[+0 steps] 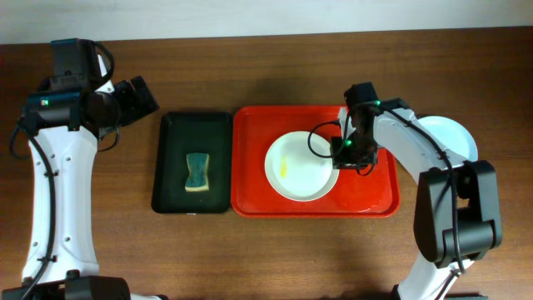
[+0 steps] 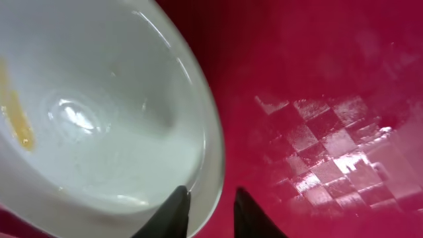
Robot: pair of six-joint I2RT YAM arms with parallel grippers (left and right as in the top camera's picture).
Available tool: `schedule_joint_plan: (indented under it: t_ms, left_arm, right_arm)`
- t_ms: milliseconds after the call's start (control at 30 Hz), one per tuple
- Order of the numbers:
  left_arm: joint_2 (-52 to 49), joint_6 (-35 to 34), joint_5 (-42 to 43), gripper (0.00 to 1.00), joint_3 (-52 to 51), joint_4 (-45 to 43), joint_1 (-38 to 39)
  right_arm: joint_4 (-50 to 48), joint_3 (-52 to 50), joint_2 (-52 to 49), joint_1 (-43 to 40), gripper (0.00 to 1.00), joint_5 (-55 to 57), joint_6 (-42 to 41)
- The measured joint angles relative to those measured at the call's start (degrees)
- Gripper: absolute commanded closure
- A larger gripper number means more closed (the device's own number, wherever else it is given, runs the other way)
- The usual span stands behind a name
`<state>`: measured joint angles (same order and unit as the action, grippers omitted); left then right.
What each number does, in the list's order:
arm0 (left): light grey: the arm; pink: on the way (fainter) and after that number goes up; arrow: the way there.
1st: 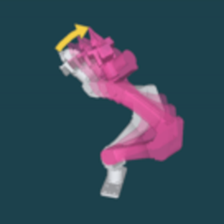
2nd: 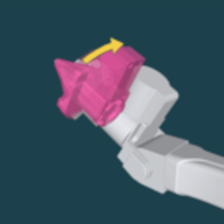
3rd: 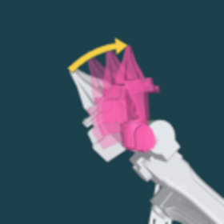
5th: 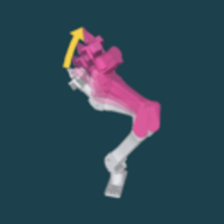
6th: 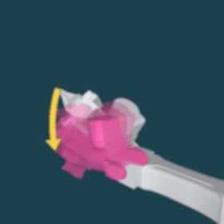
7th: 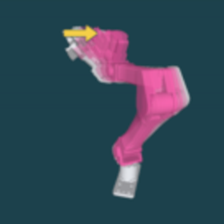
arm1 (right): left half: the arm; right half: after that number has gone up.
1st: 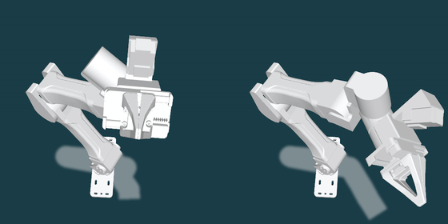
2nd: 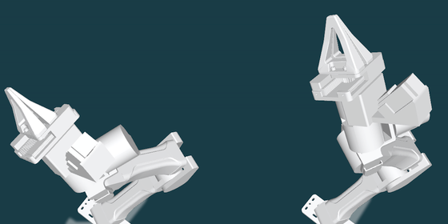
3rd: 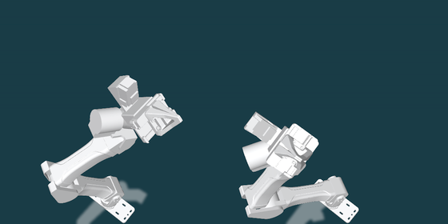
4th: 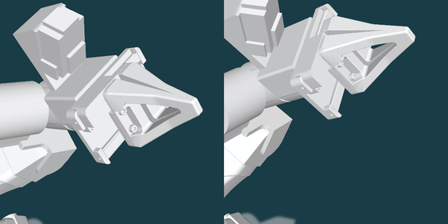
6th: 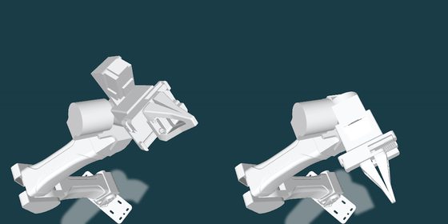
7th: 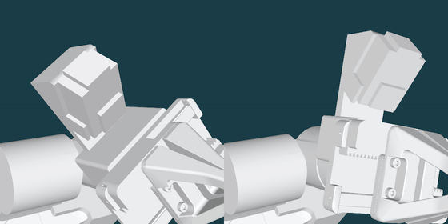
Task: Clean dirty plates on tray and stack at the side
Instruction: 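Reposition the right gripper to hold the white plate's right rim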
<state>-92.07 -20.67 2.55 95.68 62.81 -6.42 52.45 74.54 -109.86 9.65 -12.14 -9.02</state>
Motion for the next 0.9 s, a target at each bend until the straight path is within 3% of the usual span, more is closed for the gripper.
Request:
schedule_joint_plan:
  t_ms: [100,233,367,533,767,900]
  left_arm:
    - [0.0,0.0,0.0,0.01,0.0,0.0,0.0]
    - [0.0,0.0,0.0,0.01,0.0,0.0,0.0]
    - [0.0,0.0,0.0,0.01,0.0,0.0,0.0]
    - [0.0,0.0,0.0,0.01,0.0,0.0,0.0]
    - [0.0,0.0,0.0,0.01,0.0,0.1,0.0]
    - [0.0,0.1,4.2,0.01,-0.1,7.1,0.0]
  right_arm:
    - [-4.4,-2.6,0.0,0.0,0.87,0.0,-2.0]
    - [-6.4,-4.3,0.0,0.0,0.87,0.0,-3.8]
    - [-6.4,-4.2,0.0,0.0,0.74,0.0,-4.5]
    - [-4.2,-2.4,0.0,0.0,0.69,-0.2,-4.6]
    - [-3.2,-0.1,0.0,0.0,0.76,-0.2,-4.7]
    - [-2.6,-0.1,0.0,0.0,0.77,-0.2,-4.7]
